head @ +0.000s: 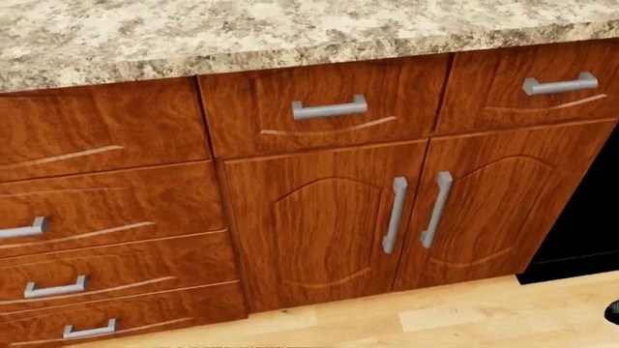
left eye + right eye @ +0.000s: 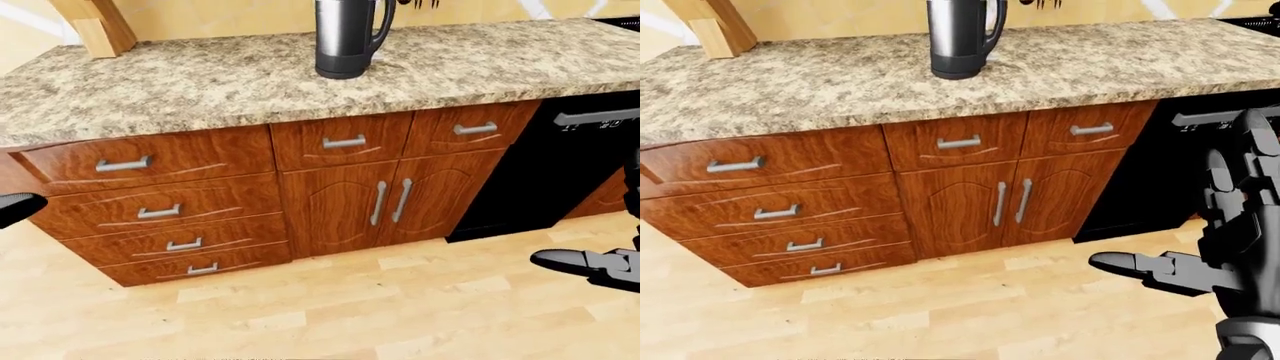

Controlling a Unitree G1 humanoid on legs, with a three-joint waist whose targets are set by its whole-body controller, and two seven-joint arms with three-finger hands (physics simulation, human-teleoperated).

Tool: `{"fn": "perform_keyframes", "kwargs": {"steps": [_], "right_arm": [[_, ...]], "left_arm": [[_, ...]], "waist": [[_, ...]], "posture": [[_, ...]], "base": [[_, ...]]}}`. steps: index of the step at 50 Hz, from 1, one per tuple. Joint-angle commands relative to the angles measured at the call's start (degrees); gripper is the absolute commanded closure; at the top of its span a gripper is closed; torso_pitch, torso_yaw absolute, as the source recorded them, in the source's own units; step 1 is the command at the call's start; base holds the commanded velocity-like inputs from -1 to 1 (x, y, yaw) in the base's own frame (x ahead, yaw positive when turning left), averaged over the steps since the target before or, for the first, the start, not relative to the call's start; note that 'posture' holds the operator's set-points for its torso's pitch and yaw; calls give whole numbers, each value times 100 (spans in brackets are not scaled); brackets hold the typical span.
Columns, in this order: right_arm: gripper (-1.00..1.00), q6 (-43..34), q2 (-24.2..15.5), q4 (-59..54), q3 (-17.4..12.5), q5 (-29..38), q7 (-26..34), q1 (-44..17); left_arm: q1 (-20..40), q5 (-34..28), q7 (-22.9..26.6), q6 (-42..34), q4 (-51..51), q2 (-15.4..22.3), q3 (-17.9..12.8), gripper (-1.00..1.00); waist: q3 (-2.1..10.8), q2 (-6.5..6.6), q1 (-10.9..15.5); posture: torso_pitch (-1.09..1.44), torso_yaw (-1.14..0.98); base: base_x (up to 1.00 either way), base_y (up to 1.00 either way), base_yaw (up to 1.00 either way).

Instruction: Close the lid of the electric kettle.

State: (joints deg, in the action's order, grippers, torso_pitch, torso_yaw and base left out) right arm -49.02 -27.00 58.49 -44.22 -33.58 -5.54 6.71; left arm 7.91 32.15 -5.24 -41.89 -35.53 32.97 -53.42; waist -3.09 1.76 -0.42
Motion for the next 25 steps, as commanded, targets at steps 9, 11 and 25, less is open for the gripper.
{"fn": "perform_keyframes", "kwargs": {"steps": [9, 11, 25], "right_arm": [[-100, 164, -173, 150, -131, -141, -75, -64], [-100, 185, -114, 151, -104, -44, -13, -70], [-100, 185, -117, 150, -94, -20, 6, -71]], "left_arm": [[78, -48, -17, 160, -90, 129, -80, -100], [86, -40, -21, 151, -97, 136, -84, -100], [68, -14, -10, 119, -112, 150, -141, -100]], "waist": [[26, 21, 114], [-19, -84, 125], [-53, -104, 10]], "posture": [[0, 0], [0, 0], [0, 0]], "base": [[10, 0, 0], [17, 0, 0], [17, 0, 0]]}}
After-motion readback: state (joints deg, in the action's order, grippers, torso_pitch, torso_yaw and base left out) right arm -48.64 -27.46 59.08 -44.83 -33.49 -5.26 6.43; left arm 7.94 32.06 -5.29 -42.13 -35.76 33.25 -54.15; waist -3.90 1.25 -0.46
